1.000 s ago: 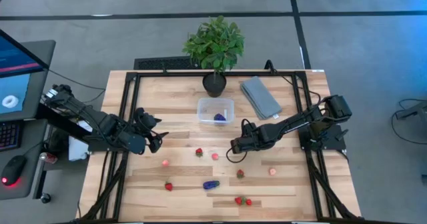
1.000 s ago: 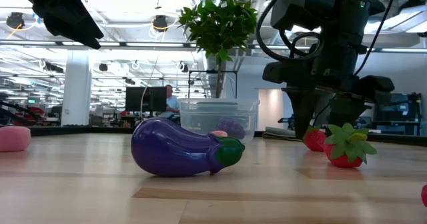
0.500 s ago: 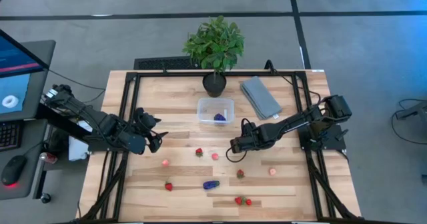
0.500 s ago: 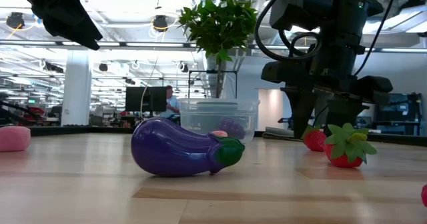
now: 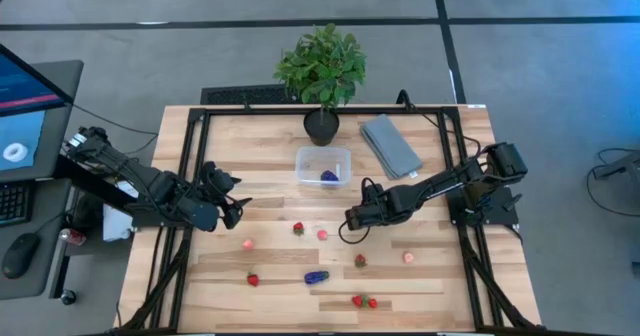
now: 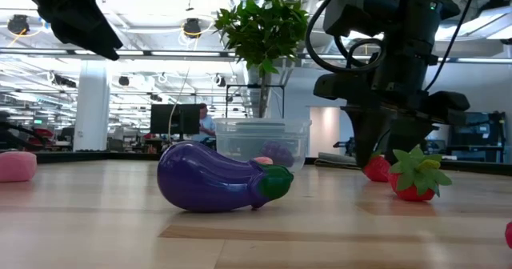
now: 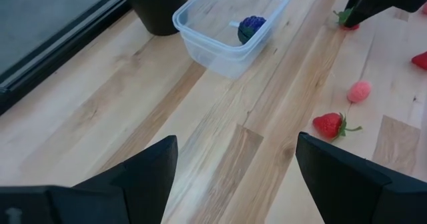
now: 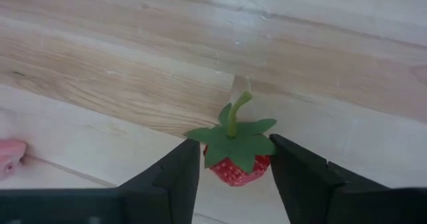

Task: Pick and placing Produce into tupperware
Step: Put the red strawberry into the transparent bin

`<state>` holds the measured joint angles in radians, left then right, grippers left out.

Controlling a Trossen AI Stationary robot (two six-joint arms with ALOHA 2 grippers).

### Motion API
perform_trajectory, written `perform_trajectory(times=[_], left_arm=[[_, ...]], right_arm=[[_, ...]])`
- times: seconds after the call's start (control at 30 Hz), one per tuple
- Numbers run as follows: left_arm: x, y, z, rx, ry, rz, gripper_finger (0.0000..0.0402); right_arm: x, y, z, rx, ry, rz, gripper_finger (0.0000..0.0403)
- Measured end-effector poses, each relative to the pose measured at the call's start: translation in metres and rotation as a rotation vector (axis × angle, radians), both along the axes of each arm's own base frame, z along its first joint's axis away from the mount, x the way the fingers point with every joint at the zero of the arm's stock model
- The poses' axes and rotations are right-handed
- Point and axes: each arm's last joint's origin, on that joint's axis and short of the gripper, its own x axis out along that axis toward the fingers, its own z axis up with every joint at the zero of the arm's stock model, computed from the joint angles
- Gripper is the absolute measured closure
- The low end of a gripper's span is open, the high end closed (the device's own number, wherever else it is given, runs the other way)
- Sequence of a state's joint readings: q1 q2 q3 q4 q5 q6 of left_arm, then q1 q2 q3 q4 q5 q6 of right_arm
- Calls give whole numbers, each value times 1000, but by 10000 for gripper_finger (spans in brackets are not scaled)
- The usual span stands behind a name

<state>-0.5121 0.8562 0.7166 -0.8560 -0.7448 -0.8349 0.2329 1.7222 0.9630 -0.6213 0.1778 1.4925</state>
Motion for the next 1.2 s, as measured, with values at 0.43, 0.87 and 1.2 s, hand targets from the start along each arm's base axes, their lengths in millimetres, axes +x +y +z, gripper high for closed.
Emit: perform_trajectory(times=[0.43,0.87,1.2], left_arm=[[-1,0,0,4,7,0,107],[-1,0,0,5,9,0,107],[-1,0,0,5,9,0,107]], right_arm=[[0,1,0,14,9,30,220],[0,1,0,15,10,39,221],[0,1,0,15,9,39,218]])
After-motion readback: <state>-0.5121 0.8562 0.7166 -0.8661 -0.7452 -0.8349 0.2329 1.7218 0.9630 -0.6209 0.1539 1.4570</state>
